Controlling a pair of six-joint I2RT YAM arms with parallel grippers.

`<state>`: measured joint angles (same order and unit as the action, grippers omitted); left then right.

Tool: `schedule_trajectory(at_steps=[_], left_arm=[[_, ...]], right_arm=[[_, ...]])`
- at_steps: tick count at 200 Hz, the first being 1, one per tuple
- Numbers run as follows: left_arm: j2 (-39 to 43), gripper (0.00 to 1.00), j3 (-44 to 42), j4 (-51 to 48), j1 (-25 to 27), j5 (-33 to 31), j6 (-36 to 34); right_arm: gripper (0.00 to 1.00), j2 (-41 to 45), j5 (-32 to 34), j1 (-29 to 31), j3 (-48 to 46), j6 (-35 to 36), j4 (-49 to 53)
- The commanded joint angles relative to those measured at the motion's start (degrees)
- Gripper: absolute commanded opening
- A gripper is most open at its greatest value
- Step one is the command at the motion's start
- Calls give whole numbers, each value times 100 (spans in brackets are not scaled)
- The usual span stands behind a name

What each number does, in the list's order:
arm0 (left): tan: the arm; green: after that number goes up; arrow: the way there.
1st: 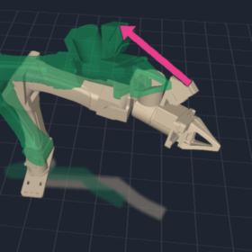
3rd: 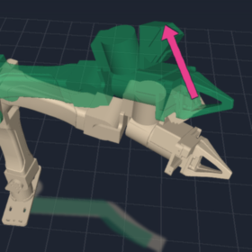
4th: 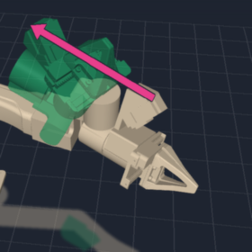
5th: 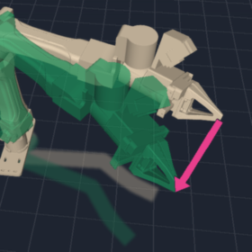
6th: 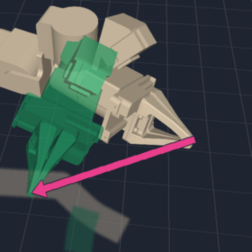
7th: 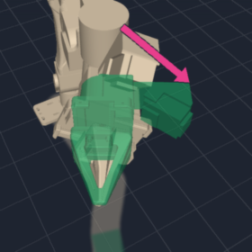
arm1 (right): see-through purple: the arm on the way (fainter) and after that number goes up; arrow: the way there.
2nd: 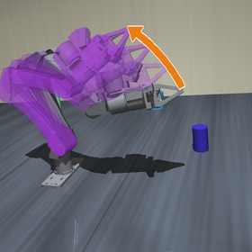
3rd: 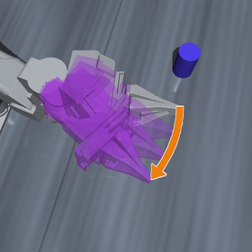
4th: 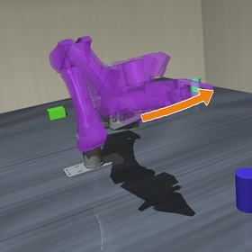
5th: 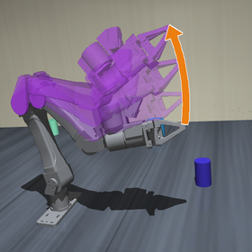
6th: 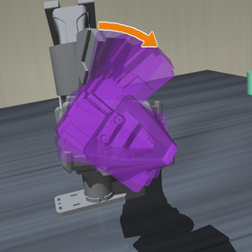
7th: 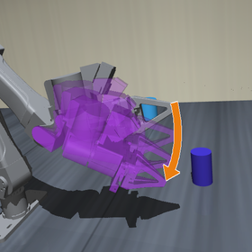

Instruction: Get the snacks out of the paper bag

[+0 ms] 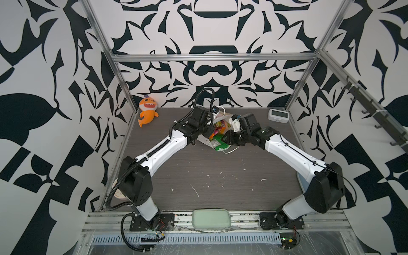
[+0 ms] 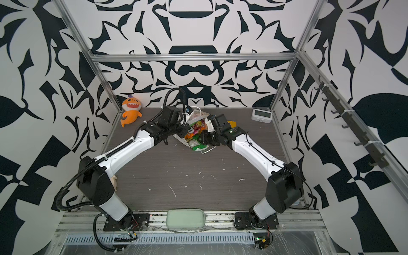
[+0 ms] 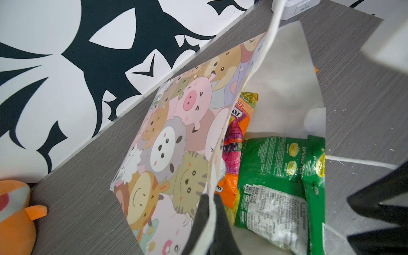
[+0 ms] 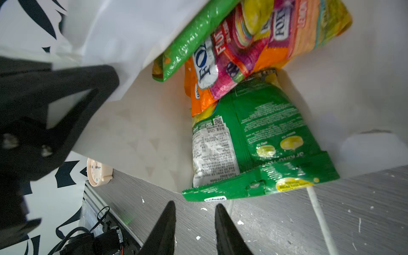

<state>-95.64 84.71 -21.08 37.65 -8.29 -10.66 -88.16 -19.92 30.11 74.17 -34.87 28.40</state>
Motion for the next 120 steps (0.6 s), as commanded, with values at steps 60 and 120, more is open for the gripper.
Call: schedule_trajectory(at_steps=[60, 120], left_arm=[[-49, 0, -220, 623, 120, -148, 375], [-3, 0, -303, 650, 129, -225, 370]], right_arm=[[46, -276, 178, 22, 169, -866, 616], [51, -478, -96, 22, -59, -1463, 89]])
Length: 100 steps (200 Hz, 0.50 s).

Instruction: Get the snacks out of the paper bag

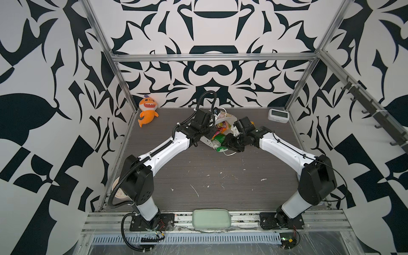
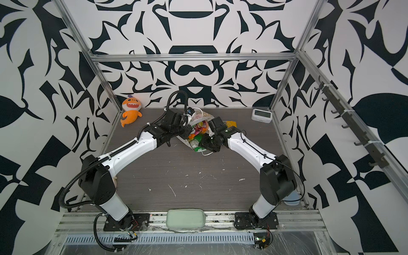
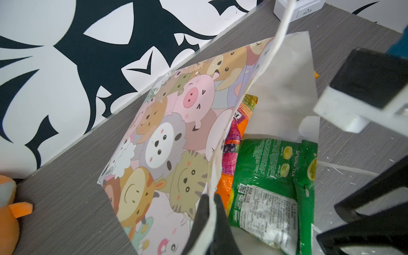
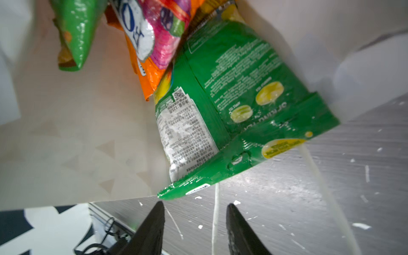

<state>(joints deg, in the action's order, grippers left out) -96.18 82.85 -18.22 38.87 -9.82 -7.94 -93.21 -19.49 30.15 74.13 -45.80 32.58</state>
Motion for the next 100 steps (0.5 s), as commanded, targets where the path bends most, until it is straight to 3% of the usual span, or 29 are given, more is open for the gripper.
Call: schedule_trajectory(at_steps=[1, 65, 100], left_arm=[[53, 0, -119, 363, 2, -68, 100], [81, 0, -162, 380, 6, -101, 105], [75, 0, -173, 380, 6, -129, 82]], right_arm=[[51, 24, -141, 17, -64, -382, -347], [55, -190, -141, 17, -459, -1306, -1458], [56, -276, -165, 25, -427, -1431, -1665]])
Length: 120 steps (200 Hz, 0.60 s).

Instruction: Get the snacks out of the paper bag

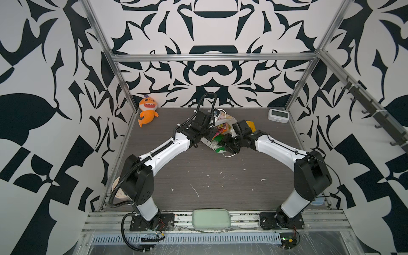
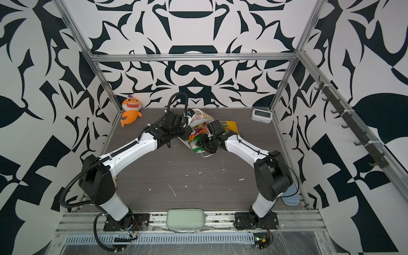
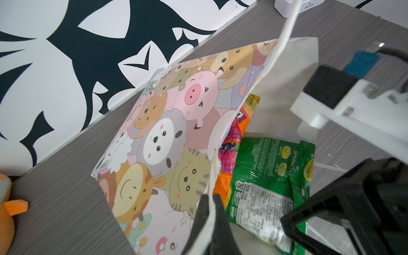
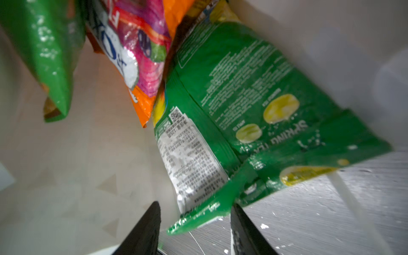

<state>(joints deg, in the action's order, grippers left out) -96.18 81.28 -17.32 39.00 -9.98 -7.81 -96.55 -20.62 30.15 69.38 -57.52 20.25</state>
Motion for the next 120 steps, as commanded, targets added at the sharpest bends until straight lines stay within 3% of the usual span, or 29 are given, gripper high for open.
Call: schedule_trajectory(at_steps=[1, 32, 83, 120], left_arm=[[70, 0, -11, 291, -7, -116, 65], [81, 0, -35, 321, -3, -127, 78], [91, 0, -42, 317, -6, -135, 89], [82, 0, -42, 326, -7, -169, 98]], right_arm=[[56, 58, -54, 25, 44, -260, -437], [49, -22, 58, 30, -24, -285, -621], [47, -321, -135, 181, 74, -289, -778], [46, -62, 148, 179, 317, 355, -576]])
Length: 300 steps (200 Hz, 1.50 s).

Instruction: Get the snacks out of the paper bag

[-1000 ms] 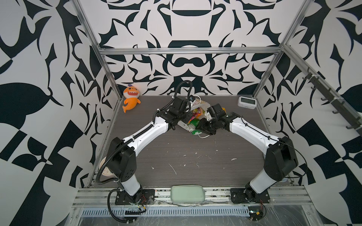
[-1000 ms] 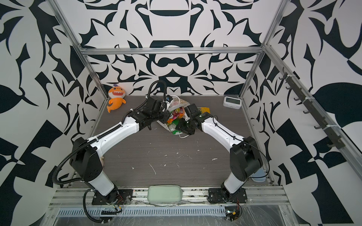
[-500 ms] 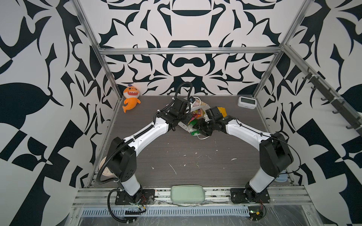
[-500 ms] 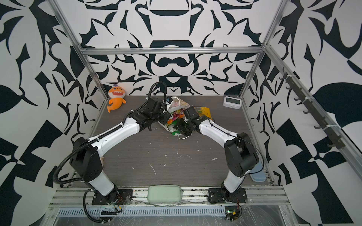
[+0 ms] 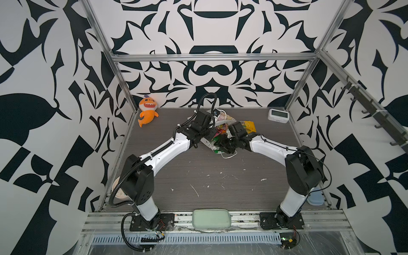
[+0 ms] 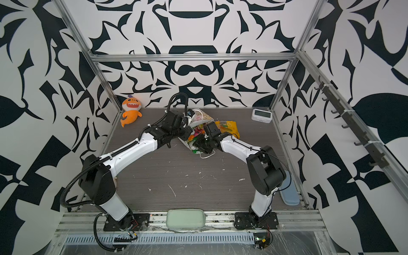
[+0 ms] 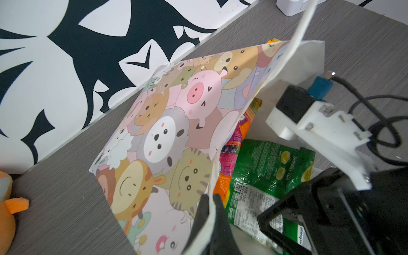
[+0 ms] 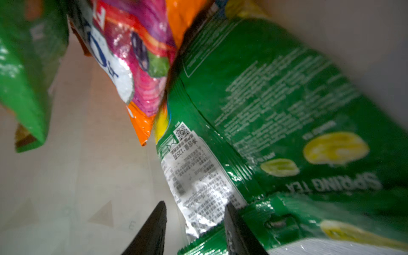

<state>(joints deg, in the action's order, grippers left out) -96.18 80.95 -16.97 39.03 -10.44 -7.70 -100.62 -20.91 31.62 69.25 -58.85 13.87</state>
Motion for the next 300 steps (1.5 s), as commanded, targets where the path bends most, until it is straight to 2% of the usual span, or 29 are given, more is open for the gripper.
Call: schedule_trajectory(at_steps=[1, 25, 66, 100, 123, 140, 158, 207, 261, 300], left_arm=[[82, 0, -9, 291, -5, -124, 86], [90, 0, 9, 265, -9, -125, 109], [129, 0, 61, 229, -9, -228, 161], [112, 0, 103, 225, -9, -235, 232], [99, 0, 184, 165, -9, -268, 251], [97, 0, 228, 151, -9, -288, 282], [100, 0, 271, 142, -5, -286, 295], [-8, 0, 286, 178, 0, -5, 287], [-44, 0, 272, 133, 48, -19, 273], [7, 0, 302, 99, 53, -55, 242]], right_arm=[[46, 360, 180, 35, 341, 523, 76], [43, 683, 484, 37, 652, 1216, 564], [42, 1333, 1067, -62, 581, 1724, 1175], [39, 2256, 1498, -182, -168, 2110, 898], [27, 2675, 1129, -846, -817, 1789, 856], [25, 2850, 745, -1198, -1342, 1641, 628], [22, 3024, 739, -1226, -1769, 1629, 398], [26, 2541, 426, -1228, -1794, 1463, 86], [28, 1644, 54, -1226, -1700, 1271, -575], [28, 1423, -108, -1128, -1503, 1256, -950]])
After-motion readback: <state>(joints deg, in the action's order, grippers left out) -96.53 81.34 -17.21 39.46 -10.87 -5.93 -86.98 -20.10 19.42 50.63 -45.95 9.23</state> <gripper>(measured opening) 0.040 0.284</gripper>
